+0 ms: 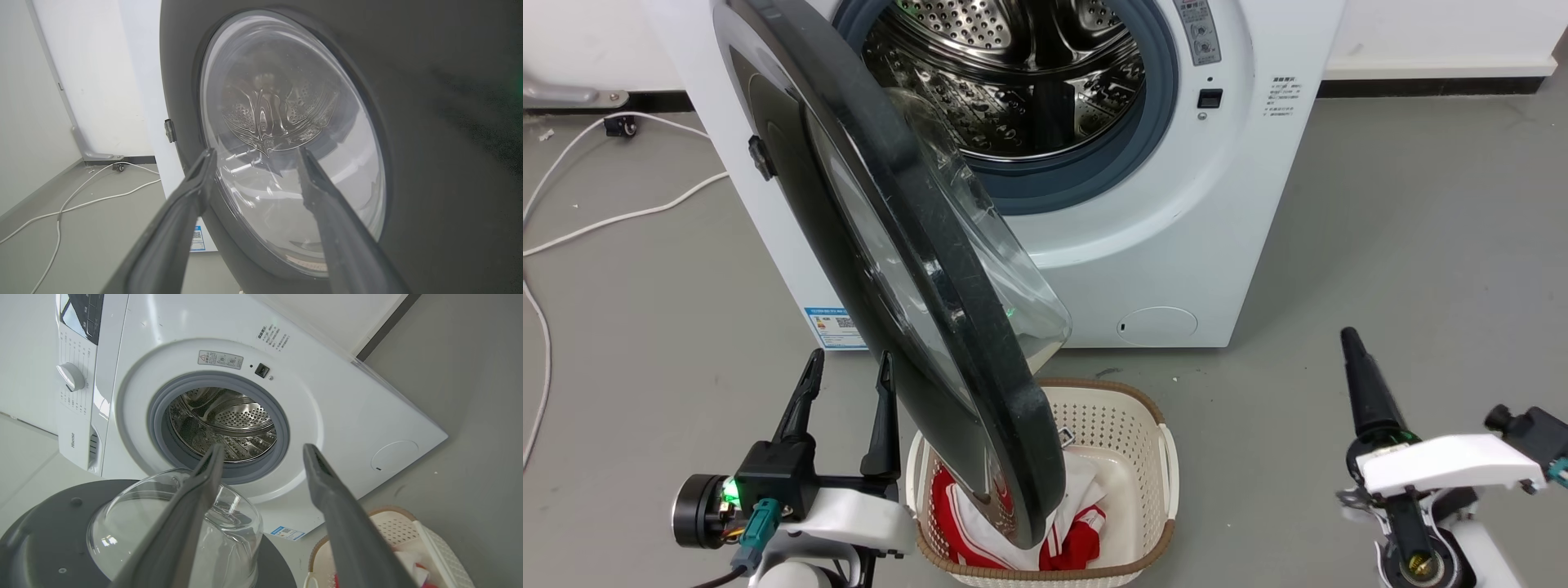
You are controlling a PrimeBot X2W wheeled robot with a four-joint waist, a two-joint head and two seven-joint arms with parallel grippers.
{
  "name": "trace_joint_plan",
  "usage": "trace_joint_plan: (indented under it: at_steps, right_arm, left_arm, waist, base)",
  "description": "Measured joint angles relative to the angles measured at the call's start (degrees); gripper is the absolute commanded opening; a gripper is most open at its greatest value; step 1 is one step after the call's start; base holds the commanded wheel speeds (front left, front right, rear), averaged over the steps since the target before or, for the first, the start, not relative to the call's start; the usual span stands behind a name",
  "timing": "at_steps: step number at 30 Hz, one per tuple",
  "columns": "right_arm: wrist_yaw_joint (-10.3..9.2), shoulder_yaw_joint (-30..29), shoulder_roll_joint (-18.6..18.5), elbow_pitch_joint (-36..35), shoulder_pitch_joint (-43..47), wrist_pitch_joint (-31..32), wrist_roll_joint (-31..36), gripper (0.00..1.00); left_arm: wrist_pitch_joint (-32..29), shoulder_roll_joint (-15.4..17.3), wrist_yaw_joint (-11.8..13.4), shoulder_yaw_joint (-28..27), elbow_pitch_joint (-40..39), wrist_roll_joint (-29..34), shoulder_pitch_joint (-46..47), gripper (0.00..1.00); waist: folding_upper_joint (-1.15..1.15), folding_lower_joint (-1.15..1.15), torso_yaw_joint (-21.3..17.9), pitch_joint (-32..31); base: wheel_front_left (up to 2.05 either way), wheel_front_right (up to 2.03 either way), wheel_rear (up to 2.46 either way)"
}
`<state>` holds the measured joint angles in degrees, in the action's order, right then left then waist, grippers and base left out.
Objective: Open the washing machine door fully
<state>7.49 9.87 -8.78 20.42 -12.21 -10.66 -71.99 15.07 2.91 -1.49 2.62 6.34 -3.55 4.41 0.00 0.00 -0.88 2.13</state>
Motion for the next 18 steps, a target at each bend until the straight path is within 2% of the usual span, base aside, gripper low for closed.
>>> trace_joint_plan:
  at_steps: [4, 8, 13, 18]
  right_arm:
    - [0.00, -2.12, -0.83, -0.85, 1.35, -3.57, 11.13, 1.00]
    - [0.01, -6.84, -0.27, -4.02, 2.13, -4.27, 27.99, 1.00]
    - [0.01, -12.13, 3.19, -13.84, 4.17, -4.42, 50.42, 1.00]
    - [0.01, -11.52, 4.97, -20.74, 7.24, -3.36, 63.19, 1.00]
  left_arm:
    - [0.00, -0.01, 0.00, -0.23, 0.12, 0.00, -0.21, 1.00]
    - [0.00, -0.01, 0.16, -0.63, -0.05, 0.00, -0.30, 1.00]
    - [0.00, -0.01, 0.20, -0.98, -0.23, 0.01, -0.30, 1.00]
    - [0.00, -0.01, 0.16, -1.36, -0.31, 0.30, -0.30, 1.00]
  waist:
    - [0.00, 0.00, -0.23, -0.13]
    - [0.00, 0.00, -0.52, -0.05]
    - [0.00, 0.00, -0.71, 0.13]
    - [0.00, 0.00, -0.86, 0.14]
  base:
    - [0.00, 0.00, 0.00]
    - [0.00, 0.00, 0.00]
    - [0.00, 0.00, 0.00]
    - [0.00, 0.00, 0.00]
